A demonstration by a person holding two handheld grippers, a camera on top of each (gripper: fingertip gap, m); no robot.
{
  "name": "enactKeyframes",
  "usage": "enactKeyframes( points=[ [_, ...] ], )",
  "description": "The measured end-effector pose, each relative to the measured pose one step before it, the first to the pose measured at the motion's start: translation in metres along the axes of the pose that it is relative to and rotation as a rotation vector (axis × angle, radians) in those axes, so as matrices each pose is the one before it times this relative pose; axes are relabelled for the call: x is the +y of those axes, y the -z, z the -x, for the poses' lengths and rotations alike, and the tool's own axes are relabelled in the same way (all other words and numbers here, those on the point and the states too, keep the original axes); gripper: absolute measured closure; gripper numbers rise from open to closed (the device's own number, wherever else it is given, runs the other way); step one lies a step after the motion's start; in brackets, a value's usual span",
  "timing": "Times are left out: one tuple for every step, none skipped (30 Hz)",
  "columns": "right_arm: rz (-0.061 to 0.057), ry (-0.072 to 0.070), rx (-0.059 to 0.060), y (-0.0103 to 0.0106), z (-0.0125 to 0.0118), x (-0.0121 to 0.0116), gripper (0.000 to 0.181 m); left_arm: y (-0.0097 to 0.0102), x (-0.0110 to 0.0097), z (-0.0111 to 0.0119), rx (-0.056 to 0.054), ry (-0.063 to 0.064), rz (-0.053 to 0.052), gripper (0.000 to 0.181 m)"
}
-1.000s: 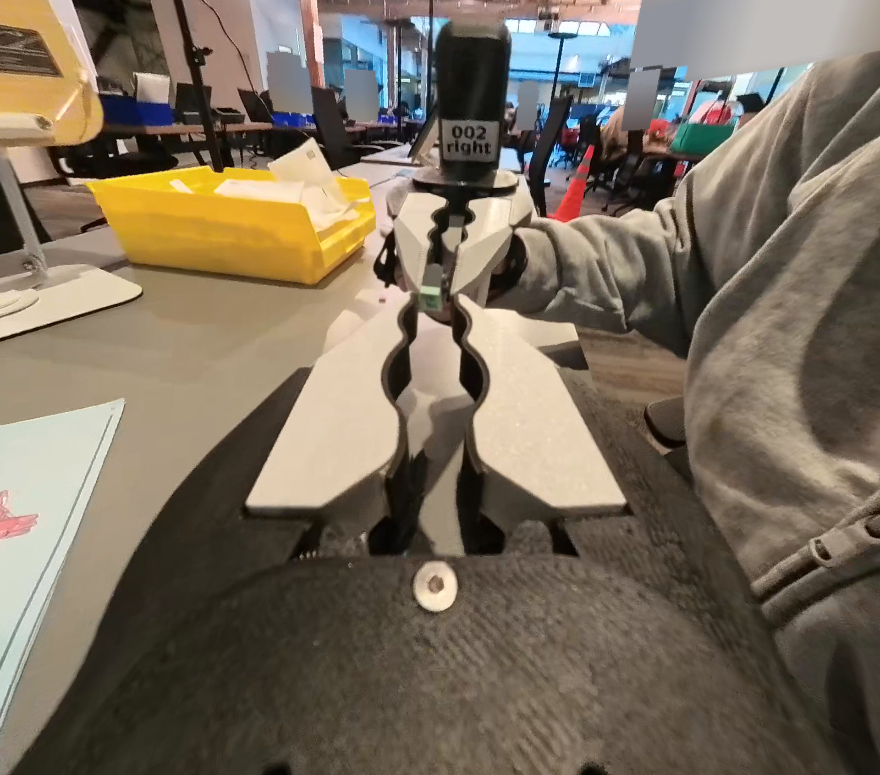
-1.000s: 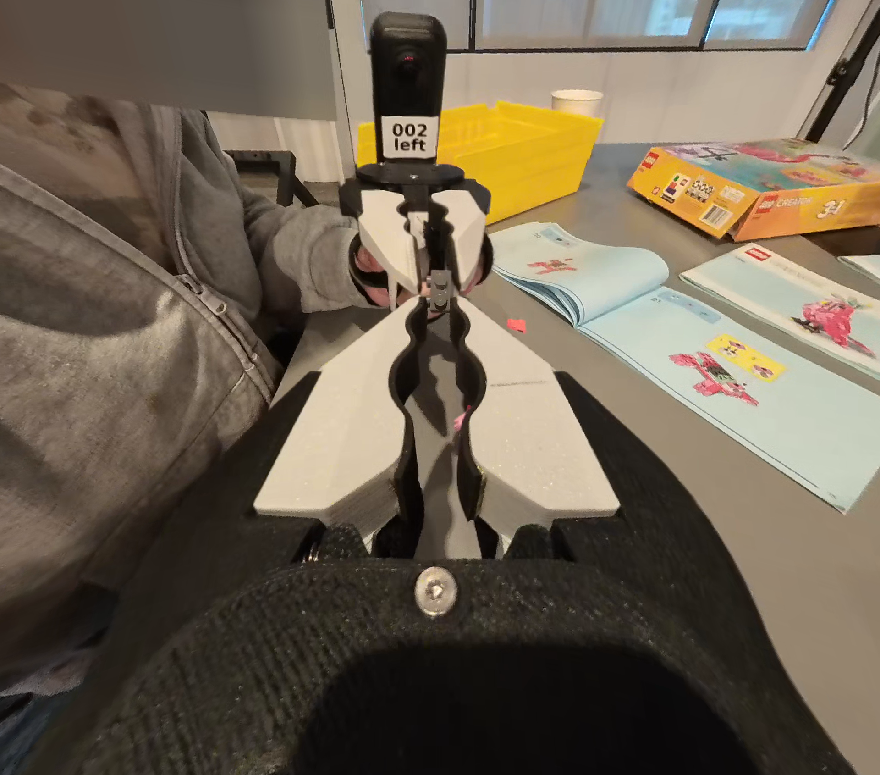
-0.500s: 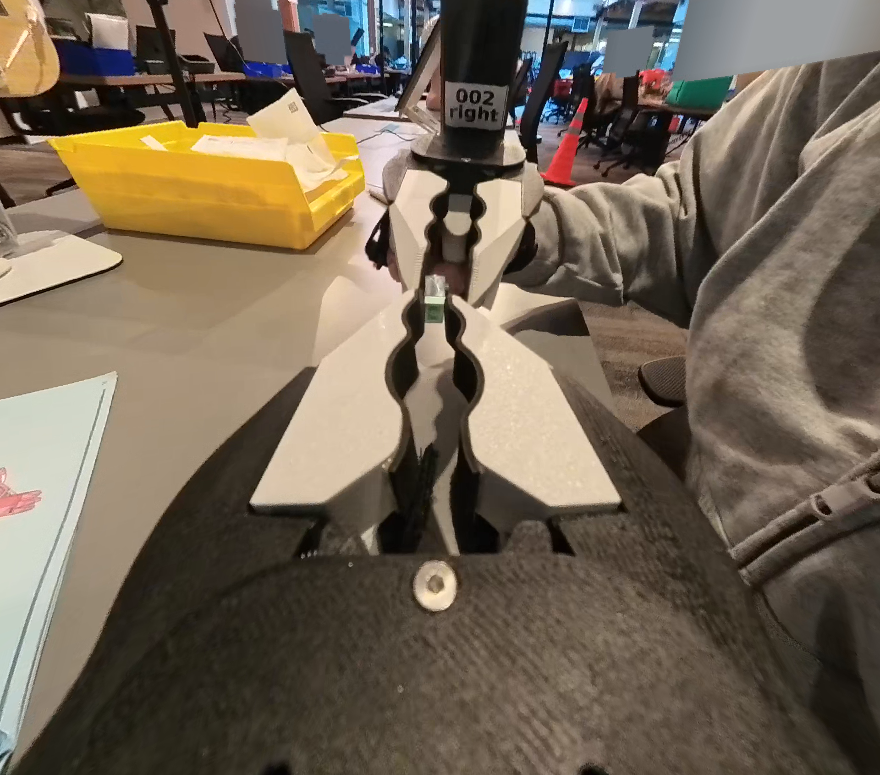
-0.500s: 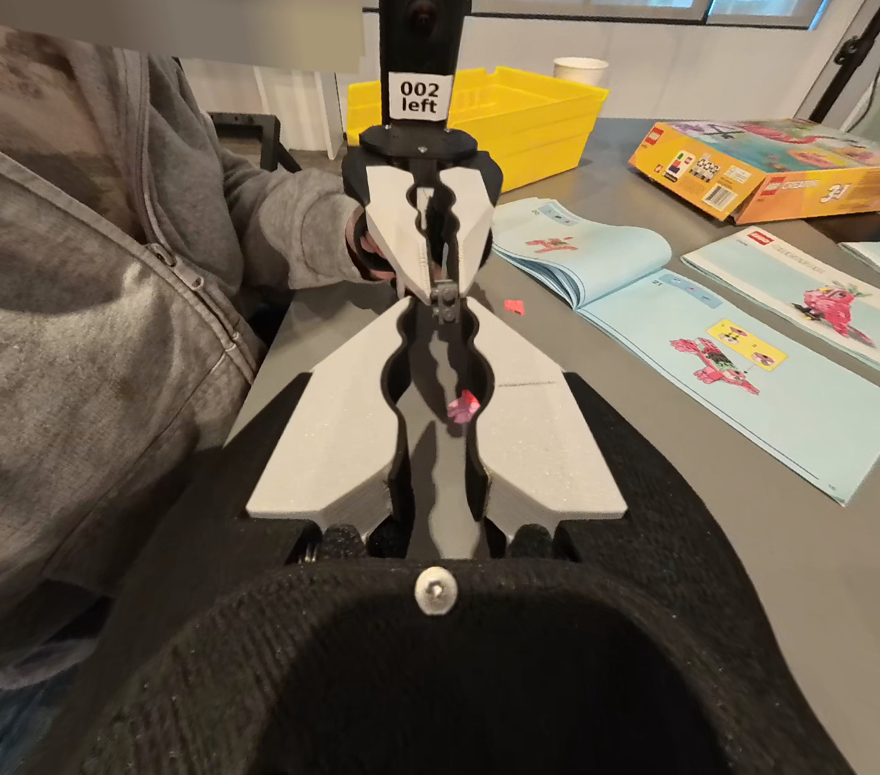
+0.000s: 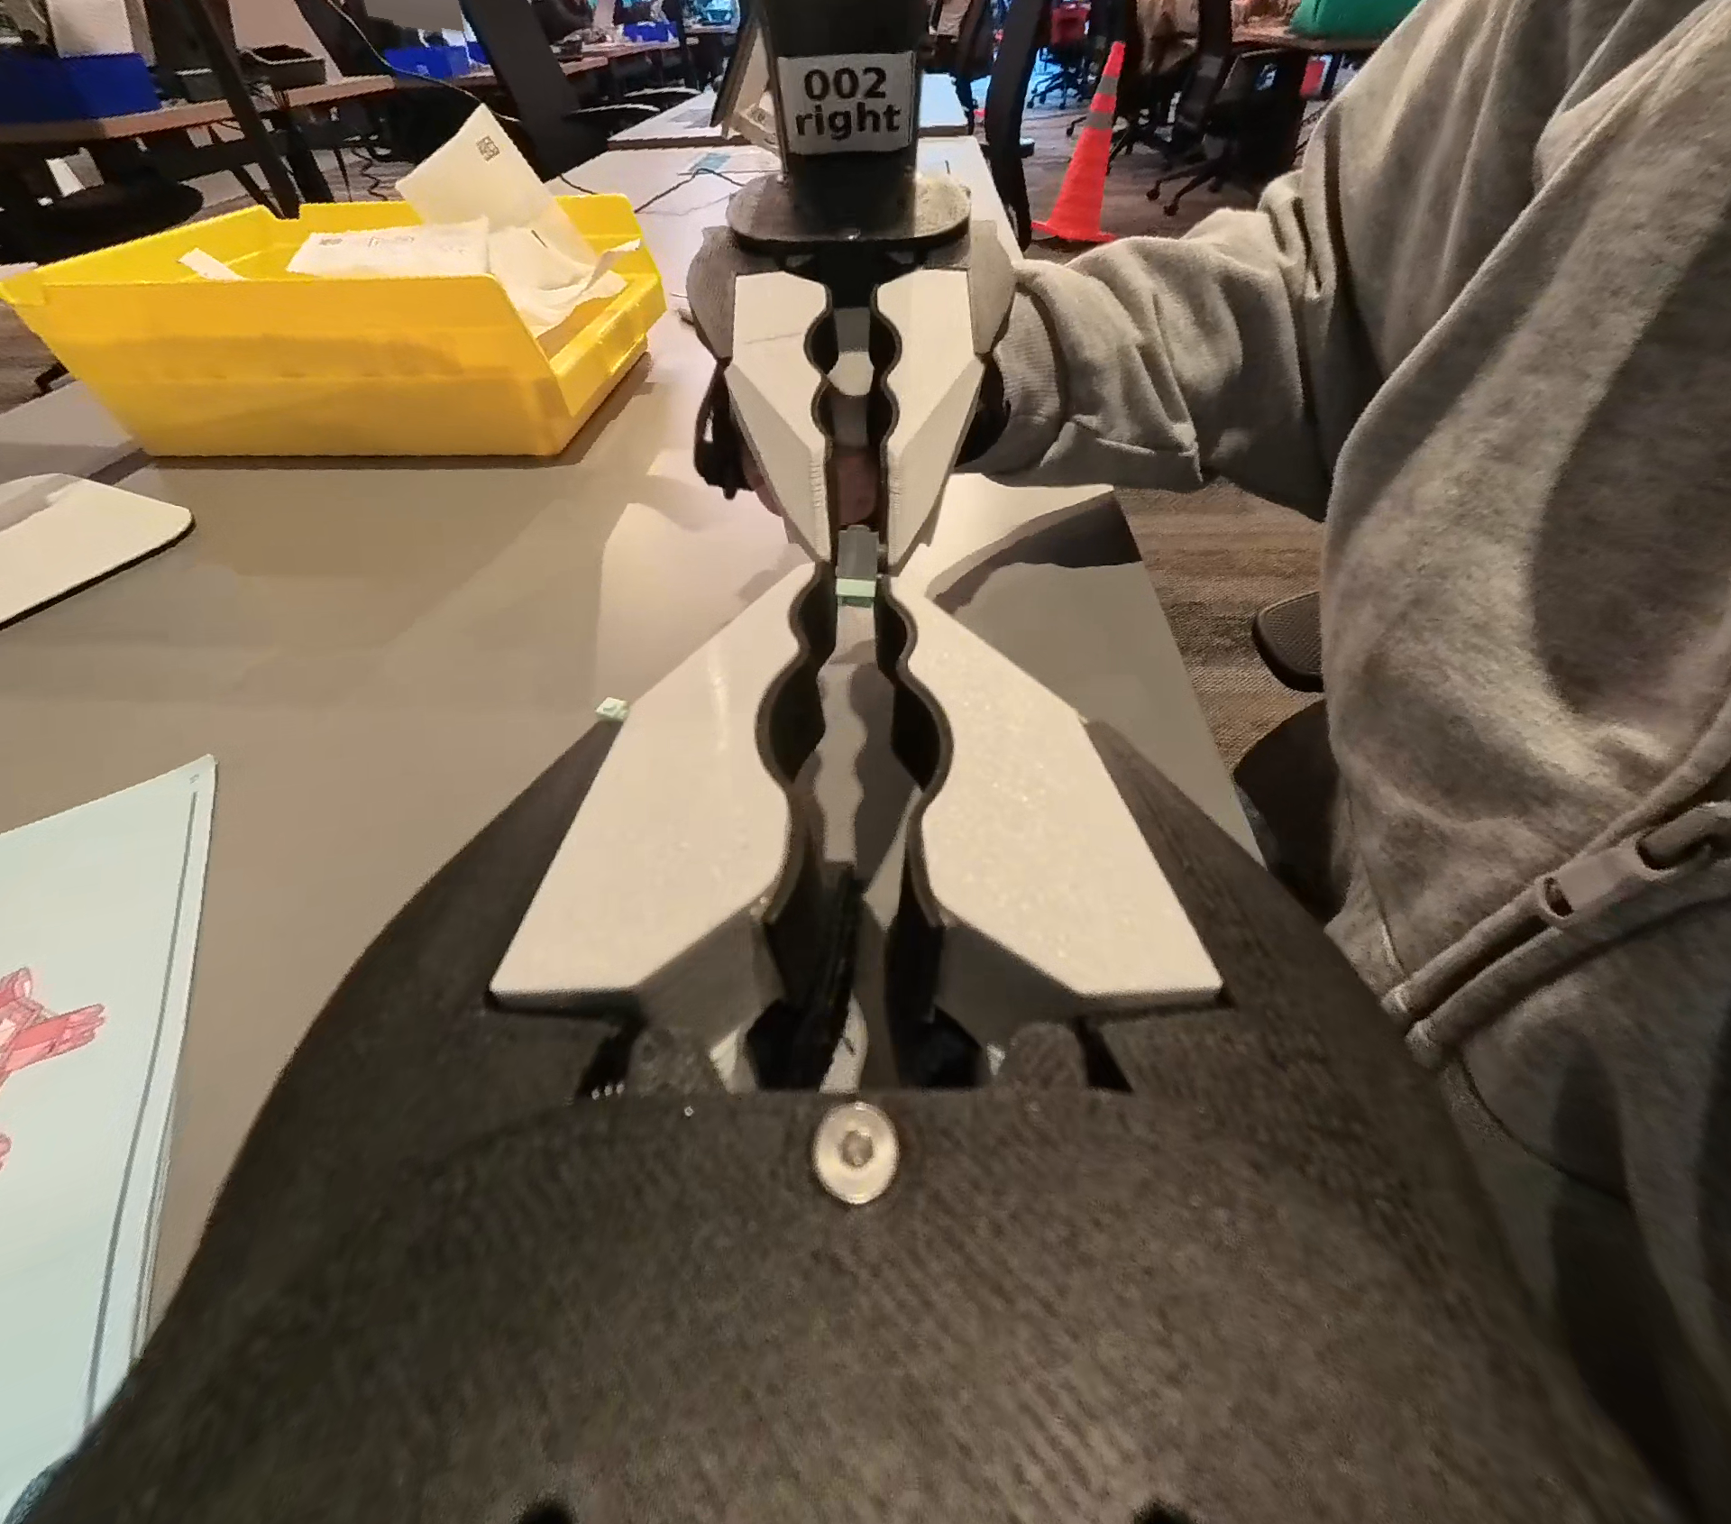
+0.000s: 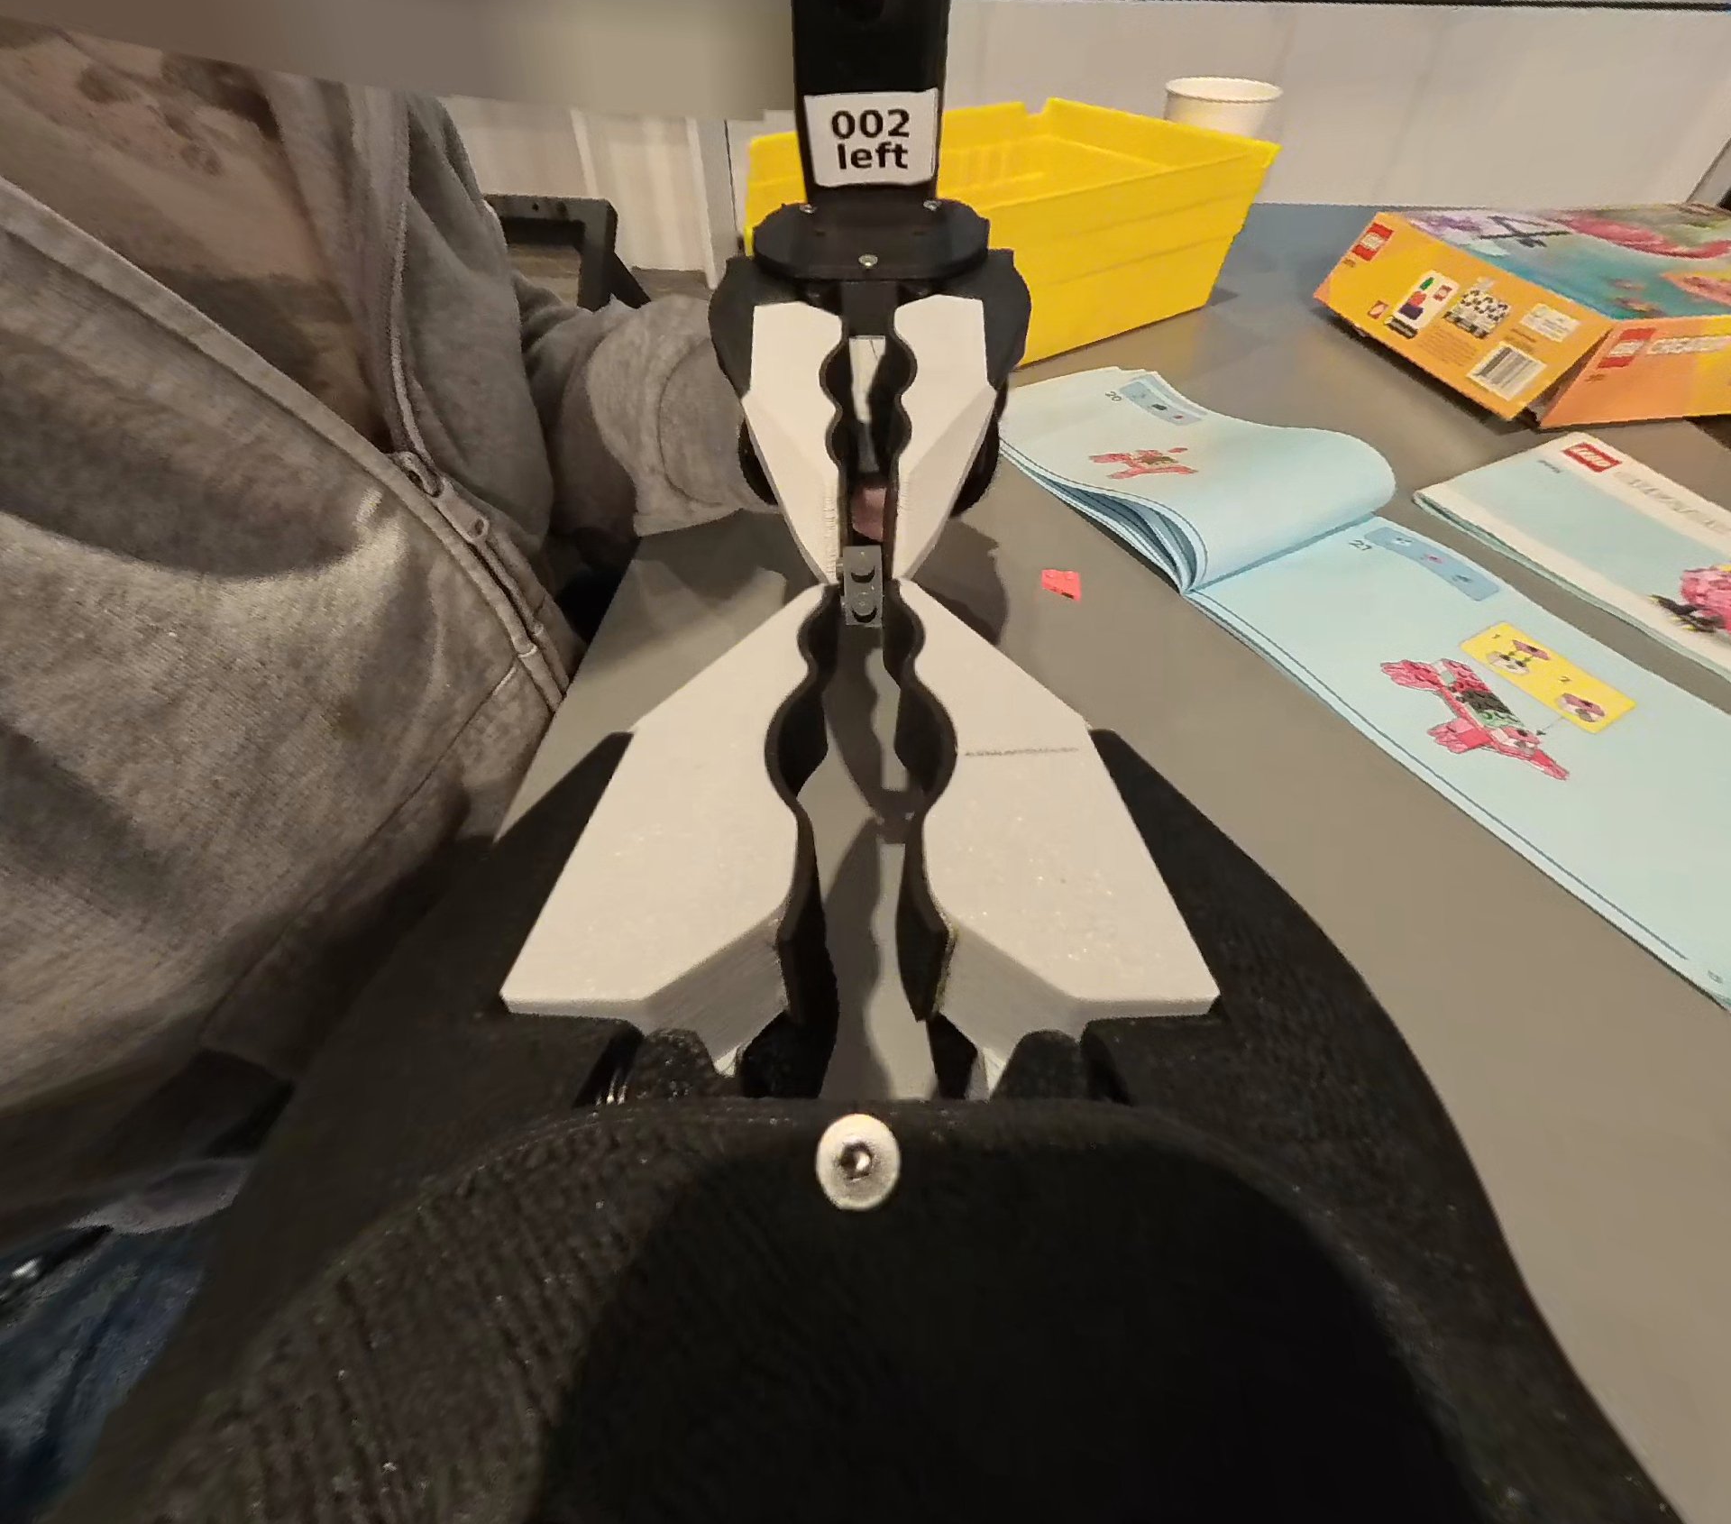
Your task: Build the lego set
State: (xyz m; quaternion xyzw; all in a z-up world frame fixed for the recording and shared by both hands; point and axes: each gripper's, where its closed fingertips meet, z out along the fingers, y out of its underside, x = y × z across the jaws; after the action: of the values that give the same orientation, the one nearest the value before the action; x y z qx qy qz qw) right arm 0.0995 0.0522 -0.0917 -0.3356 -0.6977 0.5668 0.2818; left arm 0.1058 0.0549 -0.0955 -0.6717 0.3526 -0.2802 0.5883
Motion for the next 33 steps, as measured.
enactKeyframes(
  points=[
    [-0.0124, -0.0180, -0.0106, -0.00019, 0.00079, -0.00048, 0.175, 0.00027, -0.00032, -0.00089, 0.0109, 0.0099, -0.0047, 0.174],
    [-0.0188, -0.0272, -0.0123, -0.00038, 0.00053, -0.00050, 0.174, 0.00040, -0.00050, -0.00070, 0.0124, 0.0166, -0.0077, 0.174],
    [-0.0250, -0.0373, -0.0110, -0.00063, 0.00021, -0.00082, 0.175, 0.00077, -0.00076, -0.00053, 0.0126, 0.0176, -0.0105, 0.174],
    [-0.0305, -0.0542, -0.0043, -0.00082, -0.00139, -0.00101, 0.175, 0.00099, -0.00100, 0.00067, 0.0046, 0.0185, -0.0129, 0.174],
    [-0.0347, -0.0701, 0.0087, -0.00101, -0.00355, -0.00102, 0.175, 0.00133, -0.00091, 0.00327, -0.0162, 0.0151, -0.0138, 0.174],
    [-0.0356, -0.0765, 0.0160, -0.00095, -0.00483, -0.00116, 0.175, 0.00138, -0.00064, 0.00498, -0.0328, 0.0028, -0.0163, 0.174],
    [-0.0356, -0.0717, 0.0142, -0.00047, -0.00444, -0.00187, 0.175, 0.00139, -0.00143, 0.00556, -0.0465, -0.0110, -0.0207, 0.173],
    [-0.0350, -0.0640, 0.0094, -0.00019, -0.00337, -0.00250, 0.175, 0.00113, -0.00223, 0.00480, -0.0521, -0.0349, -0.0152, 0.172],
    [-0.0309, -0.0584, 0.0059, -0.00005, -0.00252, -0.00256, 0.175, 0.00066, -0.00004, 0.00483, -0.0586, -0.0617, 0.0082, 0.159],
    [-0.0253, -0.0471, 0.0034, -0.00034, -0.00162, -0.00242, 0.174, -0.00023, 0.00169, 0.00407, -0.0566, -0.0775, 0.0234, 0.145],
    [-0.0161, -0.0375, 0.0031, -0.00080, -0.00110, -0.00117, 0.174, -0.00043, -0.00012, 0.00218, -0.0497, -0.0816, 0.0105, 0.140],
    [-0.0078, -0.0317, 0.0028, -0.00108, -0.00107, -0.00002, 0.174, -0.00034, -0.00203, 0.00028, -0.0406, -0.0785, -0.0015, 0.137],
    [-0.0057, -0.0255, 0.0036, -0.00114, -0.00108, 0.00022, 0.175, -0.00073, -0.00122, -0.00096, -0.0298, -0.0732, 0.0070, 0.138],
    [-0.0039, -0.0214, -0.0003, -0.00105, -0.00060, 0.00046, 0.175, -0.00095, 0.00031, 0.00049, -0.0361, -0.0655, 0.0163, 0.141],
    [-0.0041, -0.0187, -0.0003, -0.00082, -0.00050, 0.00024, 0.175, -0.00047, 0.00038, 0.00039, -0.0306, -0.0564, 0.0110, 0.150],
    [-0.0052, -0.0165, 0.0004, -0.00037, -0.00072, -0.00023, 0.175, -0.00047, 0.00112, -0.00240, -0.0033, -0.0433, 0.0114, 0.156],
    [-0.0031, -0.0160, -0.0007, -0.00009, -0.00049, -0.00014, 0.175, -0.00029, 0.00214, -0.00023, -0.0108, -0.0262, 0.0159, 0.161],
    [-0.0038, -0.0131, 0.0000, 0.00002, -0.00072, -0.00022, 0.175, 0.00010, 0.00175, 0.00216, -0.0213, -0.0199, 0.0121, 0.165],
    [-0.0057, -0.0117, -0.0008, 0.00014, -0.00052, -0.00050, 0.174, 0.00061, 0.00067, 0.00082, -0.0085, -0.0183, 0.0044, 0.165],
    [-0.0041, -0.0121, 0.0002, 0.00031, -0.00068, -0.00036, 0.175, 0.00064, -0.00002, 0.00138, -0.0113, -0.0061, -0.0026, 0.161],
    [-0.0002, -0.0082, 0.0025, 0.00011, -0.00110, 0.00026, 0.175, 0.00042, -0.00016, 0.00054, -0.0034, 0.0007, -0.0040, 0.158],
    [0.0010, -0.0039, 0.0005, 0.00002, -0.00040, 0.00054, 0.175, 0.00022, 0.00000, -0.00114, 0.0090, 0.0006, -0.0019, 0.160],
    [-0.0011, -0.0059, -0.0016, -0.00015, -0.00014, 0.00023, 0.175, 0.00012, -0.00031, -0.00141, 0.0094, -0.0023, -0.0010, 0.165],
    [-0.0015, -0.0070, -0.0002, 0.00006, -0.00041, 0.00002, 0.175, -0.00034, 0.00025, -0.00026, -0.0004, -0.0050, 0.0030, 0.166],
    [-0.0012, -0.0036, 0.0012, 0.00024, -0.00068, 0.00003, 0.175, -0.00053, 0.00080, -0.00013, -0.0019, -0.0067, 0.0056, 0.166],
    [-0.0006, -0.0031, -0.0001, 0.00038, -0.00056, 0.00021, 0.175, -0.00063, 0.00060, -0.00017, -0.0021, -0.0034, 0.0052, 0.166],
    [-0.0009, -0.0068, -0.0035, 0.00033, -0.00031, 0.00028, 0.175, -0.00087, 0.00126, 0.00069, -0.0086, -0.0011, 0.0077, 0.161],
    [-0.0017, -0.0075, -0.0036, 0.00017, -0.00013, 0.00027, 0.174, -0.00103, 0.00164, 0.00117, -0.0121, -0.0013, 0.0099, 0.151],
    [0.0003, -0.0042, -0.0001, 0.00008, -0.00072, 0.00071, 0.174, -0.00064, 0.00105, 0.00016, -0.0042, -0.0031, 0.0064, 0.151],
    [0.0009, -0.0031, -0.0008, -0.00005, -0.00040, 0.00084, 0.175, -0.00017, -0.00025, -0.00111, 0.0054, -0.0022, -0.0007, 0.156],
    [-0.0042, -0.0070, -0.0036, -0.00001, -0.00003, -0.00023, 0.175, -0.00018, -0.00075, -0.00223, 0.0137, -0.0016, -0.0020, 0.165],
    [-0.0041, -0.0073, -0.0011, 0.00030, -0.00031, -0.00050, 0.175, -0.00058, 0.00031, -0.00013, -0.0006, 0.0086, 0.0073, 0.166],
    [0.0003, -0.0023, 0.0028, 0.00050, -0.00077, 0.00012, 0.175, -0.00078, 0.00092, -0.00043, 0.0067, 0.0088, 0.0127, 0.166]
  ],
)
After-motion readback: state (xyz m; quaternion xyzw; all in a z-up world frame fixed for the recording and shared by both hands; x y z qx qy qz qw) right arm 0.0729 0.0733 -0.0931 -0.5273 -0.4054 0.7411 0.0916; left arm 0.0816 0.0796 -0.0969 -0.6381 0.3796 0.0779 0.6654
